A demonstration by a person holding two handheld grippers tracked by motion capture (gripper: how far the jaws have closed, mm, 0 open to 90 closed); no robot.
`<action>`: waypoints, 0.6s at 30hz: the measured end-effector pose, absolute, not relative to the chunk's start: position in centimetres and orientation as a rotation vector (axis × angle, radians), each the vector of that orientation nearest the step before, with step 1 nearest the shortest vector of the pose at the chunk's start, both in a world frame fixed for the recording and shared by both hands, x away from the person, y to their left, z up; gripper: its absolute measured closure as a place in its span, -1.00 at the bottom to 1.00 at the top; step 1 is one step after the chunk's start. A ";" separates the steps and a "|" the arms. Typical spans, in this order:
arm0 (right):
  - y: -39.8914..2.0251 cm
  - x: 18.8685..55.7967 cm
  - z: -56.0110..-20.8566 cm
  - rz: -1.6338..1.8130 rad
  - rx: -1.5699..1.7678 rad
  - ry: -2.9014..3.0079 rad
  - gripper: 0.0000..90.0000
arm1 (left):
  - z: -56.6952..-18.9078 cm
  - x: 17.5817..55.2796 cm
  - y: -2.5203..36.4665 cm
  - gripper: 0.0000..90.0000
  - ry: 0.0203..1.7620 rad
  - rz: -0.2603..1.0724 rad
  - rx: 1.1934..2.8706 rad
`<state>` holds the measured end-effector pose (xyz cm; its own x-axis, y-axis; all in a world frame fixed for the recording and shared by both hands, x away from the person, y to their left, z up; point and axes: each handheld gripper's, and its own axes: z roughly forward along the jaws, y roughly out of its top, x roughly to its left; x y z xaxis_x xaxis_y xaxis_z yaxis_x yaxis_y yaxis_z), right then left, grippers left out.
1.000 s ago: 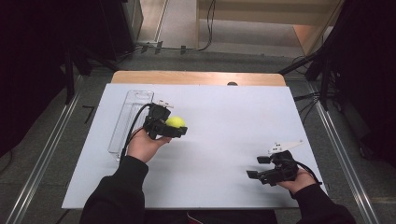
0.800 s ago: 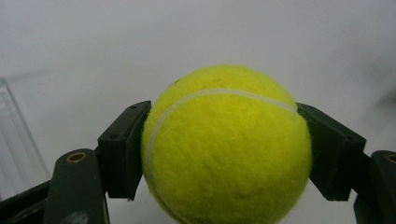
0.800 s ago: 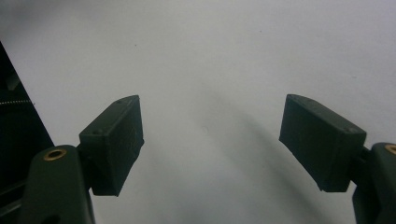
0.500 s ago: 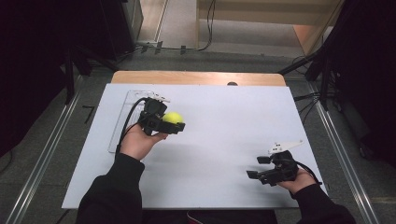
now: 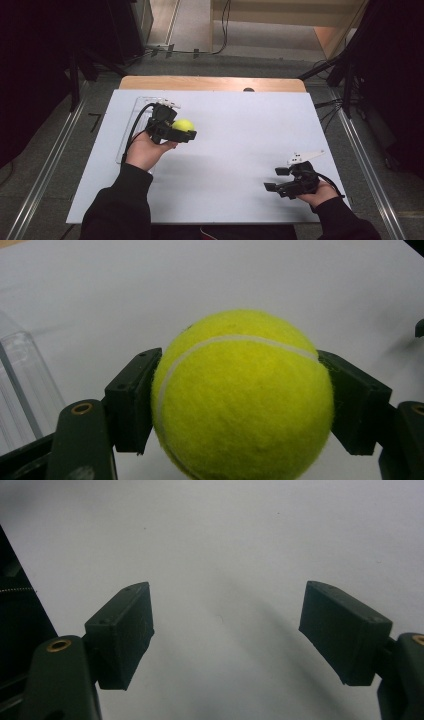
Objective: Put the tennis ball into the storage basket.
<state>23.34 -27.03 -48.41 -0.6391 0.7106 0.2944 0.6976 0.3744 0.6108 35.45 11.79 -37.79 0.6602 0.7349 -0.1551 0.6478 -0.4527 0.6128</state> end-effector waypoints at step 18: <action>-27.1 23.4 -48.4 1.143 1.326 2.587 -0.56 | -38.2 36.2 13.8 -0.42 1.132 0.163 2.221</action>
